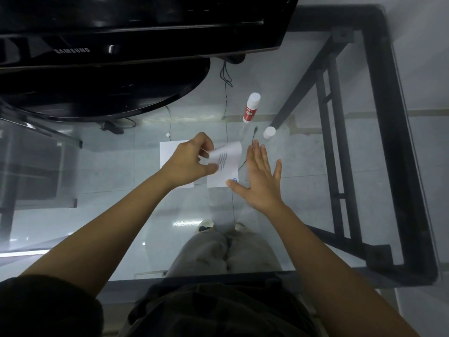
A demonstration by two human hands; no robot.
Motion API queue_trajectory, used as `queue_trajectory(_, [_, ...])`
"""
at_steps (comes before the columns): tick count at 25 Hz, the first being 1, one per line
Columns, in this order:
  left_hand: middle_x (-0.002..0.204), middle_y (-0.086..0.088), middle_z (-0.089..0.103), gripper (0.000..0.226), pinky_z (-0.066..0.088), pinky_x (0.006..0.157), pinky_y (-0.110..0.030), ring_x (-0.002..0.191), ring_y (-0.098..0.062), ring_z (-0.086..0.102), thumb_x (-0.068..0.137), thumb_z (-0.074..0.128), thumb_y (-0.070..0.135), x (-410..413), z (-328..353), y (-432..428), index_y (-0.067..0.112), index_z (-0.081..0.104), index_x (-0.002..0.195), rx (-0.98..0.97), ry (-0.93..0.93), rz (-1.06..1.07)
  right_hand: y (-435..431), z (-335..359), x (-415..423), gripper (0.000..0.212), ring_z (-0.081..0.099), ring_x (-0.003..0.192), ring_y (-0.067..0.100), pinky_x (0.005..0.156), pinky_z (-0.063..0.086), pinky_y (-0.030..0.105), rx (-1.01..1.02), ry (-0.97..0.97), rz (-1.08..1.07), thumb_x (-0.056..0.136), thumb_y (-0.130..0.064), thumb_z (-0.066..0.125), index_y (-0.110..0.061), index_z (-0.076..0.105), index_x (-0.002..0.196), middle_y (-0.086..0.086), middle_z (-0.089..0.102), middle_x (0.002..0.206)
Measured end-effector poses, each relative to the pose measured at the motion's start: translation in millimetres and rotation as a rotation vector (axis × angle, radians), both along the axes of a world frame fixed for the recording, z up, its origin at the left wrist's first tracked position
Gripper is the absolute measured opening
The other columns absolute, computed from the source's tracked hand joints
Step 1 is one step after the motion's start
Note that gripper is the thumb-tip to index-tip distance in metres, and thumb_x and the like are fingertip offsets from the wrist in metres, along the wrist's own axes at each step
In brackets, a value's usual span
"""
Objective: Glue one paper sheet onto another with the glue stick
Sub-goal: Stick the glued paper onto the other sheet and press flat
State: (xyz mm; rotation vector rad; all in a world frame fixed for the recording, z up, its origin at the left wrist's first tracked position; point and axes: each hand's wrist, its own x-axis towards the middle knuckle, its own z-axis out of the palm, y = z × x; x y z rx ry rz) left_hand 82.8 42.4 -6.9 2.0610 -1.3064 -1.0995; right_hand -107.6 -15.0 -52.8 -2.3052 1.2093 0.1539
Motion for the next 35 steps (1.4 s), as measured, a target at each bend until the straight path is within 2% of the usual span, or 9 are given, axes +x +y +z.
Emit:
queue_trajectory(4, [0.079, 0.003, 0.062, 0.036, 0.055, 0.074, -0.022, 0.083, -0.016, 0.067, 0.083, 0.068, 0.011, -2, 6, 5, 0.021, 0.043, 0.107, -0.035, 0.437, 0.409, 0, 3, 0, 0.092, -0.020, 0.140, 0.016, 0.103, -0.024, 0.045, 0.009, -0.034, -0.015, 0.080, -0.066, 0.046, -0.025, -0.003, 0.146, -0.001, -0.015, 0.156])
queue_trajectory(9, [0.085, -0.006, 0.067, 0.040, 0.058, 0.077, -0.032, 0.089, -0.025, 0.067, 0.083, 0.067, 0.006, -1, 6, 2, 0.019, 0.042, 0.112, -0.074, 0.419, 0.454, 3, 15, 4, 0.069, -0.003, 0.143, 0.021, 0.106, -0.018, 0.043, 0.021, -0.145, -0.094, 0.080, -0.052, 0.060, -0.028, 0.033, 0.138, 0.000, 0.012, 0.156])
queue_trajectory(11, [0.090, -0.008, 0.069, 0.040, 0.058, 0.078, -0.032, 0.088, -0.023, 0.068, 0.083, 0.067, 0.007, 1, 5, 3, 0.020, 0.043, 0.112, -0.087, 0.417, 0.472, 9, 22, 7, 0.051, 0.026, 0.138, 0.022, 0.114, 0.003, 0.039, 0.101, -0.294, -0.186, 0.081, -0.041, 0.065, -0.023, 0.048, 0.126, 0.000, 0.039, 0.145])
queue_trajectory(13, [0.092, -0.009, 0.069, 0.039, 0.058, 0.078, -0.031, 0.087, -0.021, 0.068, 0.083, 0.067, 0.008, 2, 5, 3, 0.021, 0.044, 0.112, -0.099, 0.411, 0.482, 15, 30, 9, 0.038, 0.055, 0.110, 0.013, 0.092, 0.041, 0.011, 0.308, -0.488, -0.375, 0.083, -0.030, 0.065, -0.021, 0.053, 0.118, 0.000, 0.058, 0.125])
queue_trajectory(15, [0.094, -0.006, 0.069, 0.036, 0.057, 0.077, -0.026, 0.086, -0.017, 0.067, 0.084, 0.067, 0.011, 2, 5, 4, 0.019, 0.046, 0.113, -0.112, 0.400, 0.468, 16, 39, 13, 0.031, 0.061, 0.087, 0.008, 0.062, 0.045, 0.004, 0.438, -0.583, -0.552, 0.085, -0.025, 0.063, -0.020, 0.056, 0.115, 0.003, 0.065, 0.113])
queue_trajectory(19, [0.109, -0.003, 0.066, 0.026, 0.044, 0.079, -0.005, 0.089, -0.012, 0.063, 0.089, 0.061, 0.013, 19, 4, 30, 0.012, 0.061, 0.114, -0.266, -0.067, 0.143, 7, 54, 11, 0.023, 0.063, 0.083, 0.007, 0.060, 0.049, 0.010, 0.406, -0.690, -0.685, 0.085, -0.024, 0.064, -0.024, 0.060, 0.108, -0.003, 0.065, 0.103])
queue_trajectory(23, [0.111, -0.018, 0.066, 0.028, 0.048, 0.090, -0.040, 0.100, -0.038, 0.059, 0.082, 0.069, 0.006, 59, -4, 72, 0.003, 0.068, 0.109, -0.285, -0.506, -0.172, 0, 67, -2, 0.018, 0.064, 0.080, -0.003, 0.063, 0.051, 0.012, 0.294, -0.767, -0.658, 0.082, -0.021, 0.068, -0.024, 0.063, 0.099, -0.018, 0.064, 0.091])
queue_trajectory(25, [0.111, -0.020, 0.066, 0.030, 0.050, 0.087, -0.047, 0.098, -0.042, 0.059, 0.080, 0.071, 0.010, 59, -9, 80, 0.002, 0.068, 0.109, -0.250, -0.549, -0.219, -1, 70, -7, 0.017, 0.063, 0.080, -0.004, 0.064, 0.051, 0.011, 0.232, -0.766, -0.644, 0.081, -0.020, 0.068, -0.024, 0.065, 0.097, -0.021, 0.064, 0.088])
queue_trajectory(35, [0.111, -0.018, 0.068, 0.033, 0.050, 0.088, -0.042, 0.099, -0.037, 0.061, 0.081, 0.071, 0.014, -5, -20, 40, -0.001, 0.066, 0.110, -0.330, -0.459, -0.314, 9, 82, -26, 0.017, 0.062, 0.074, -0.007, 0.062, 0.046, 0.004, -0.032, -0.731, -0.494, 0.078, -0.015, 0.071, -0.024, 0.067, 0.092, -0.019, 0.062, 0.077])
